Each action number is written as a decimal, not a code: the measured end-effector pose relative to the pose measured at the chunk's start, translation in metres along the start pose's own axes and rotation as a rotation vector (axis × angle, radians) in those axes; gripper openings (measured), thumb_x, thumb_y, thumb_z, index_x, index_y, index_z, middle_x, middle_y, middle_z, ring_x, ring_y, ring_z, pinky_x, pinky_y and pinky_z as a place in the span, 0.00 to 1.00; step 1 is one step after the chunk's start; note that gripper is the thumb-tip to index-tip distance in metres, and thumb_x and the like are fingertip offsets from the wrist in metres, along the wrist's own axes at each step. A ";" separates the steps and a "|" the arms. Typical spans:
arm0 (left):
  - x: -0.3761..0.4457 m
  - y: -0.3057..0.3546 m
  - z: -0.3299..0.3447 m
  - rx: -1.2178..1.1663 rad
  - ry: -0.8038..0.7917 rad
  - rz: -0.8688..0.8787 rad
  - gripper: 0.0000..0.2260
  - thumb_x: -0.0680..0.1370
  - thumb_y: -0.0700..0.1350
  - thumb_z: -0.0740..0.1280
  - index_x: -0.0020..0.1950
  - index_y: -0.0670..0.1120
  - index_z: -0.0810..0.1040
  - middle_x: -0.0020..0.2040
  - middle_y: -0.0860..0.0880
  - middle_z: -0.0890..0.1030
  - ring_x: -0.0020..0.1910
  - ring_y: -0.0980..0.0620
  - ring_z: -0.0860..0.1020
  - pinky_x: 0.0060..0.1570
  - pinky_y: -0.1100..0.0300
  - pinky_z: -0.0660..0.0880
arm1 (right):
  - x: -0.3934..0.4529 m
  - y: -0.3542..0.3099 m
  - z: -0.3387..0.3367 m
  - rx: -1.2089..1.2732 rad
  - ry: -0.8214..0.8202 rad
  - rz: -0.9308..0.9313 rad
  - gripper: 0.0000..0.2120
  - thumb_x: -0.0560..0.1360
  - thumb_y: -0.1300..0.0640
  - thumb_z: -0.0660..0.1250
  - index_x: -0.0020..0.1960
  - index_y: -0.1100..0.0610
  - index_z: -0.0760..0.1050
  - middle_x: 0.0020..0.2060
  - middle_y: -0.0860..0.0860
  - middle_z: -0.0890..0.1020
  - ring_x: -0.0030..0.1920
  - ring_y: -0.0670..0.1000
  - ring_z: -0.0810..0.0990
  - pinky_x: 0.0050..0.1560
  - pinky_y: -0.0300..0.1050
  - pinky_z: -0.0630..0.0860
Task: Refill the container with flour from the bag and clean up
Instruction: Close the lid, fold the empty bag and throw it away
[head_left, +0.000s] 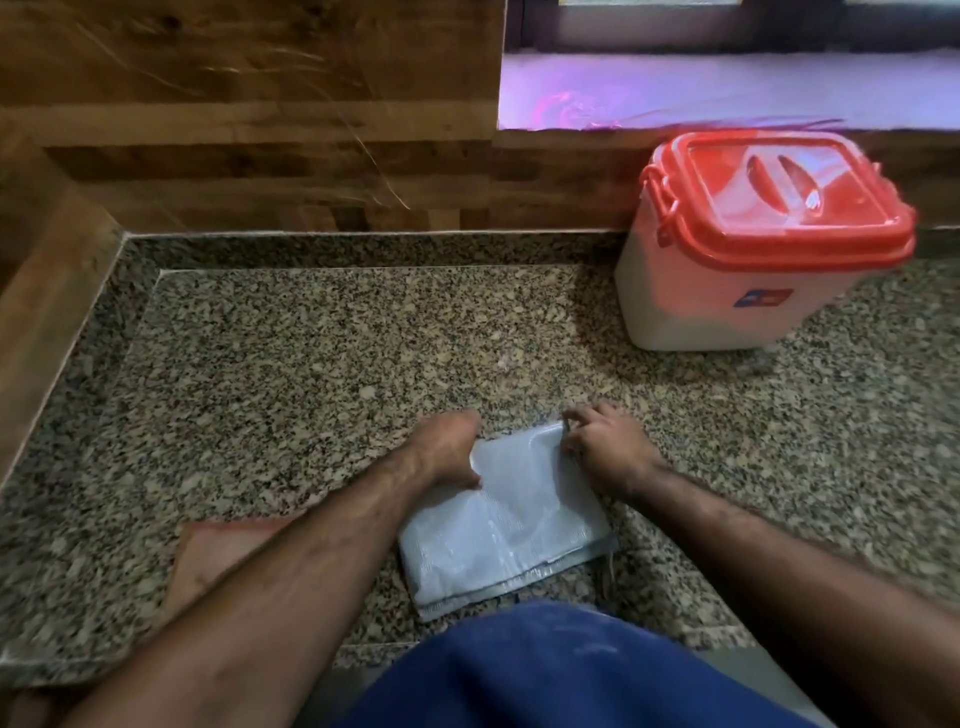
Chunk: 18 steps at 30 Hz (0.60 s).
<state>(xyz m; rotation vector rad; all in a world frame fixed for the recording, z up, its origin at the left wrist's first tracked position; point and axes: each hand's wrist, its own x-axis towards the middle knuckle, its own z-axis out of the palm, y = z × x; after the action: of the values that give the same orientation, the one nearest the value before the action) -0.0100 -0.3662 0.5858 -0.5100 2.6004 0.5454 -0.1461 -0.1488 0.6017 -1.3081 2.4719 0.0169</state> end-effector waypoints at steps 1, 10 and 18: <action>0.002 0.002 0.001 -0.025 0.004 -0.029 0.27 0.68 0.54 0.85 0.58 0.49 0.75 0.53 0.51 0.79 0.52 0.48 0.78 0.43 0.55 0.73 | -0.002 -0.003 -0.004 -0.015 -0.026 0.012 0.08 0.81 0.45 0.70 0.56 0.41 0.86 0.81 0.47 0.69 0.78 0.58 0.66 0.76 0.58 0.71; 0.000 0.014 0.000 -0.101 -0.028 -0.180 0.23 0.68 0.48 0.87 0.53 0.49 0.76 0.50 0.51 0.79 0.52 0.49 0.79 0.46 0.55 0.78 | -0.021 -0.018 -0.009 -0.032 -0.171 0.137 0.21 0.79 0.44 0.72 0.71 0.34 0.77 0.85 0.50 0.57 0.81 0.60 0.60 0.78 0.66 0.65; -0.007 0.022 0.004 -0.274 0.041 -0.252 0.21 0.71 0.34 0.82 0.51 0.49 0.73 0.50 0.50 0.80 0.46 0.52 0.78 0.31 0.64 0.68 | -0.022 -0.023 -0.005 -0.107 -0.276 0.159 0.41 0.73 0.44 0.77 0.80 0.33 0.61 0.86 0.54 0.54 0.82 0.64 0.55 0.77 0.70 0.61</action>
<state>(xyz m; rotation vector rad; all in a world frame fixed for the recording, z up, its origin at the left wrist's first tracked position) -0.0126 -0.3437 0.5925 -0.9310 2.4601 0.8141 -0.1178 -0.1448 0.6163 -1.0639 2.3554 0.3484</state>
